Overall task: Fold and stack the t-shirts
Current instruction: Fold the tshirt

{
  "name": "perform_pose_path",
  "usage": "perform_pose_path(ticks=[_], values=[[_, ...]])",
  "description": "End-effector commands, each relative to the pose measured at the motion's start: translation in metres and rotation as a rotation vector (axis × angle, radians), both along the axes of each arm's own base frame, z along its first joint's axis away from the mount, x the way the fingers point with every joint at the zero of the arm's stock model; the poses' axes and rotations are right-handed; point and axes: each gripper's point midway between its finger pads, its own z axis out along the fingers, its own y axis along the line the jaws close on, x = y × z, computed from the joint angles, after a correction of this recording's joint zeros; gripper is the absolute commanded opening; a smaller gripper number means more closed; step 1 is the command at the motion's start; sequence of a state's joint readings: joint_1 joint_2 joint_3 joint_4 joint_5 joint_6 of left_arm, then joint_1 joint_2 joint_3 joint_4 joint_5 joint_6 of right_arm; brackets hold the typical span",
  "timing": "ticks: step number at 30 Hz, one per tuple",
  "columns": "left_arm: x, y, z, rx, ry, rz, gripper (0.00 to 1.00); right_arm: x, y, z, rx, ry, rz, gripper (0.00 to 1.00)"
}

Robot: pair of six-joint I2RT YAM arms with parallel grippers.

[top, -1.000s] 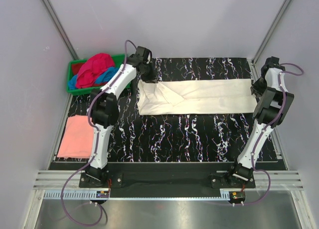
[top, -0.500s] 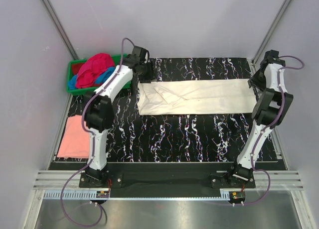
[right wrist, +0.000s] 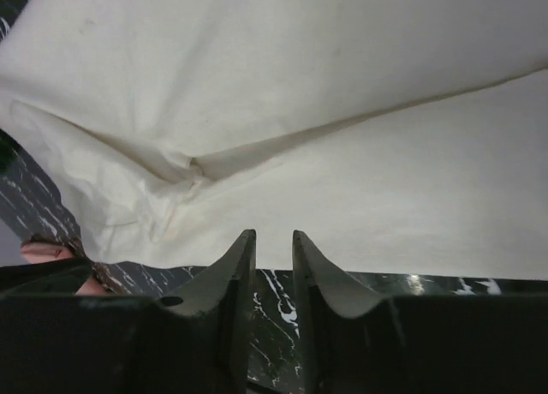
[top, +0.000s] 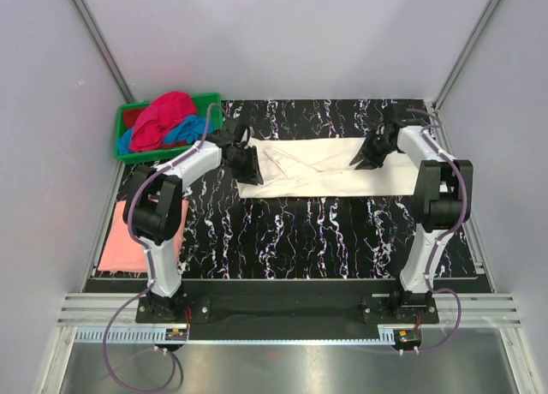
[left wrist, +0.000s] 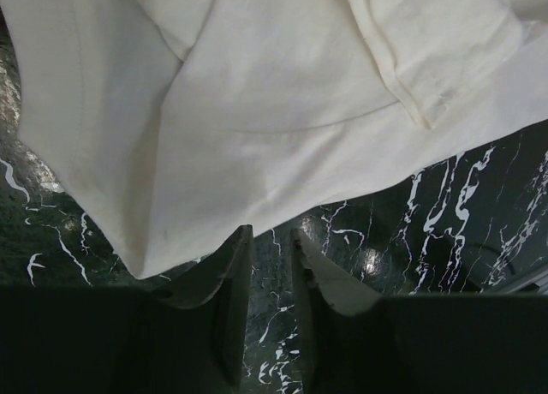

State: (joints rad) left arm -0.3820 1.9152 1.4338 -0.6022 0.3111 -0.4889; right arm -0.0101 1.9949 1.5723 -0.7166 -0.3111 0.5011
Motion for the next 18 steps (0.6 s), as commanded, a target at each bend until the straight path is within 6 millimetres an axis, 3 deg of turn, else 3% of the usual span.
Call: perform_pose_path(ticks=[1,4,6,11,14,18], values=[[0.021,-0.010,0.009,-0.040,-0.090,-0.026,0.28,0.005,0.043,0.004,0.169,-0.049,0.076,0.29],[0.023,-0.008,-0.006,-0.015,-0.070,-0.021,0.25,-0.002,0.060,-0.013,0.224,-0.002,0.105,0.13],[0.018,0.002,-0.023,0.046,-0.025,-0.003,0.23,-0.007,0.059,-0.023,0.221,0.019,0.113,0.10],[-0.007,0.040,-0.060,0.223,0.087,0.047,0.21,-0.033,0.049,-0.051,0.158,0.091,0.135,0.09],[-0.014,0.050,-0.067,0.260,0.099,0.038,0.21,-0.052,0.042,-0.071,0.116,0.137,0.145,0.09],[-0.018,0.051,-0.064,0.263,0.089,0.013,0.21,-0.062,0.037,-0.073,0.083,0.127,0.165,0.12]])
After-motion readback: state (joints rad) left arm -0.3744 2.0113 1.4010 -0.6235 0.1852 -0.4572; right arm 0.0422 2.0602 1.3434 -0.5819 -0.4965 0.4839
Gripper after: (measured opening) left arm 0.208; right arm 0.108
